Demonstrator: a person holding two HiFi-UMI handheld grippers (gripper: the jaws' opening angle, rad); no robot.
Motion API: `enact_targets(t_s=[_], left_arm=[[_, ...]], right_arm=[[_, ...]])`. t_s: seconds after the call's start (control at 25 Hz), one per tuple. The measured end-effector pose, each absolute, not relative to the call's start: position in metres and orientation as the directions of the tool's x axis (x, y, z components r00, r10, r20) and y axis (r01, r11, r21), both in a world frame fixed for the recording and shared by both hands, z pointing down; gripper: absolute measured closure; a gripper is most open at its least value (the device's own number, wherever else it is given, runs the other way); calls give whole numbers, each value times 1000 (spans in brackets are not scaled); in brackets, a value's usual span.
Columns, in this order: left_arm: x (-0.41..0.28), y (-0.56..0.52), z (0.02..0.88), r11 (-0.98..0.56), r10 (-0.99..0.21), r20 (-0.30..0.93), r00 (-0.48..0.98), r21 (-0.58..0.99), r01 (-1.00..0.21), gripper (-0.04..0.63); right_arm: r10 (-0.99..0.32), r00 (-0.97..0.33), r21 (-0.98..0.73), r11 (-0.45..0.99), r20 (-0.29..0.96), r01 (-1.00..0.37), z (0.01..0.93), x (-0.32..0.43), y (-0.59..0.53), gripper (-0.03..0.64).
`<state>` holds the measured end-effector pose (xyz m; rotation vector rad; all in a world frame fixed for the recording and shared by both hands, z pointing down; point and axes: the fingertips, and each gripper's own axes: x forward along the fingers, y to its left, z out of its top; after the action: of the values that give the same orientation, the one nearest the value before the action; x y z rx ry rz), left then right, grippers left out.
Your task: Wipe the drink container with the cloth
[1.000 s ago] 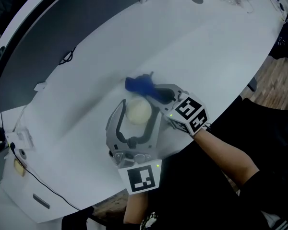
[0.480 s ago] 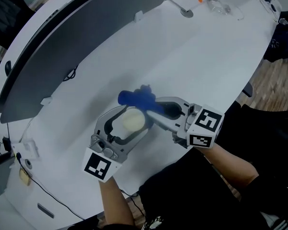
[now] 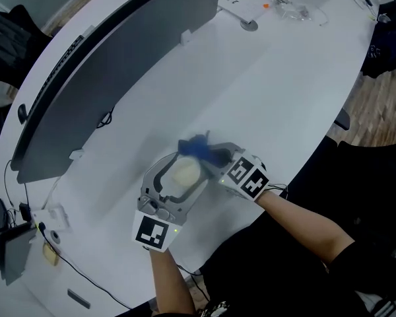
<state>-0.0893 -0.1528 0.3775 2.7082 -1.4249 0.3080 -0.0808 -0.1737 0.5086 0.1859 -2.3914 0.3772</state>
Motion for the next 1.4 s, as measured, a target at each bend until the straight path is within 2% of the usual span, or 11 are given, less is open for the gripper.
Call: enact_targets(t_s=[0.16,0.28,0.44,0.68,0.96,1.0,1.04,1.12,1.4], left_arm=[[-91,-155,377,-536,-831,223,510,-77,-841,307],[-87,-144,371,-512,-842,220,493,-37,-858,298],[-95,-135,360,-485,-856,206,474,-4,-874,297],[-111,-120,326,-482,-868,165,468,-58,-874,296],[-137,-78,259,-307,-951,74,301,-97,-947,298],[-139,-71,250,-274,-961,66,269,-97,-957,307],[-141,-64,242,-243,-969,62,237,-105,-964,356],[-144,-50,227,-183,-983,39,180,-125,-975,582],[-155,-15,188,-30,-998,-60,37,-121,-992,589]], right_arm=[[-58,-737,-186,951,674,-246,516,-80,-174,565],[-105,-759,-177,943,643,-281,501,-73,-175,555],[-231,-793,-107,931,564,-348,457,-63,-197,555],[-363,-825,-45,905,433,-423,377,-50,-201,555],[-471,-849,-7,874,241,-486,280,-22,-174,555],[-484,-848,-13,867,215,-498,269,-16,-169,555],[-498,-845,-20,860,193,-511,259,-9,-163,555],[-531,-834,-27,841,152,-540,242,3,-152,555],[-587,-810,12,810,17,-587,199,12,-112,554]])
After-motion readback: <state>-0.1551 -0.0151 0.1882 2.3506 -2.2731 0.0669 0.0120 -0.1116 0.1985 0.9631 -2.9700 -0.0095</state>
